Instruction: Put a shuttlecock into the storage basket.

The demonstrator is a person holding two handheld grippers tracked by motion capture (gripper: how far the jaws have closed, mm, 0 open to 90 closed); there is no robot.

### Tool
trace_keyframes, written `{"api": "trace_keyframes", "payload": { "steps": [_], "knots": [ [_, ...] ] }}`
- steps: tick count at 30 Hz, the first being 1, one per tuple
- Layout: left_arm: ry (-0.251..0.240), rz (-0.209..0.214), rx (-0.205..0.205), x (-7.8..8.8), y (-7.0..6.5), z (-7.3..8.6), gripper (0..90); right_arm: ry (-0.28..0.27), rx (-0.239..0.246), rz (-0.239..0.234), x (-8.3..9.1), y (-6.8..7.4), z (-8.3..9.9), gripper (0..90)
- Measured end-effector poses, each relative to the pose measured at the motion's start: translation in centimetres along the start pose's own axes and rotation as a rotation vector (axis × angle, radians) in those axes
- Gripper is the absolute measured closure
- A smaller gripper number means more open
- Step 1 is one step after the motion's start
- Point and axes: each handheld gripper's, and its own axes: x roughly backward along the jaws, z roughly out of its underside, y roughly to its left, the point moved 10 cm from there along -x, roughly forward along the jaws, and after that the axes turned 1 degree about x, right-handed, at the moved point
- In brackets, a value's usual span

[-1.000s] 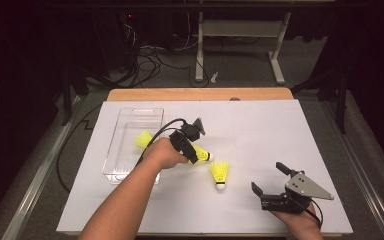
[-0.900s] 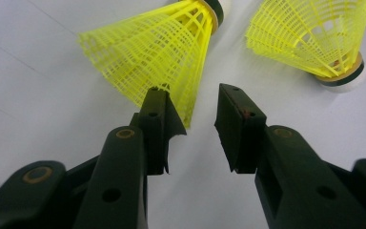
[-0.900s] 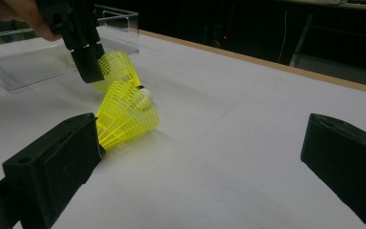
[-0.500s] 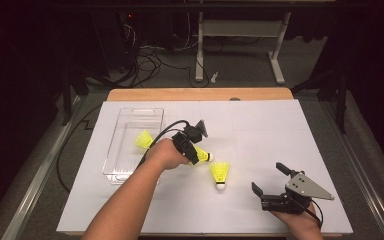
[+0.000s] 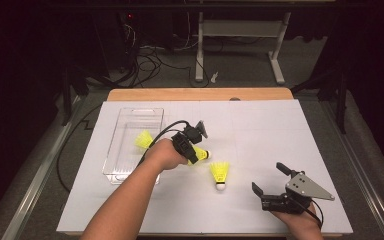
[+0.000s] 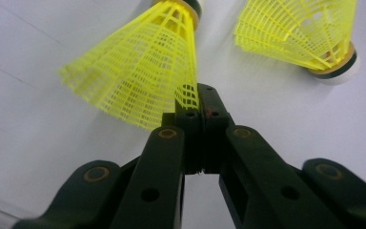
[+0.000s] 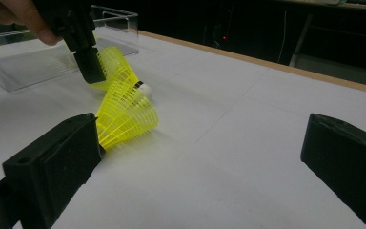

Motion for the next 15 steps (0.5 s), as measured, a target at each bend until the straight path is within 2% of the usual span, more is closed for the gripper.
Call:
{"api": "trace_keyframes", "payload": {
  "steps": [10, 15],
  "knots": [
    [0.004, -0.004, -0.006, 1.0, -0.4, 0.5, 89.1, 0.001, 0.004, 0.001, -0.1, 0.1, 0.0, 0.3],
    [-0.013, -0.014, -0.003, 1.7, -0.3, 0.7, 89.2, 0.003, 0.006, -0.002, -0.1, 0.2, 0.0, 0.3]
  ]
}}
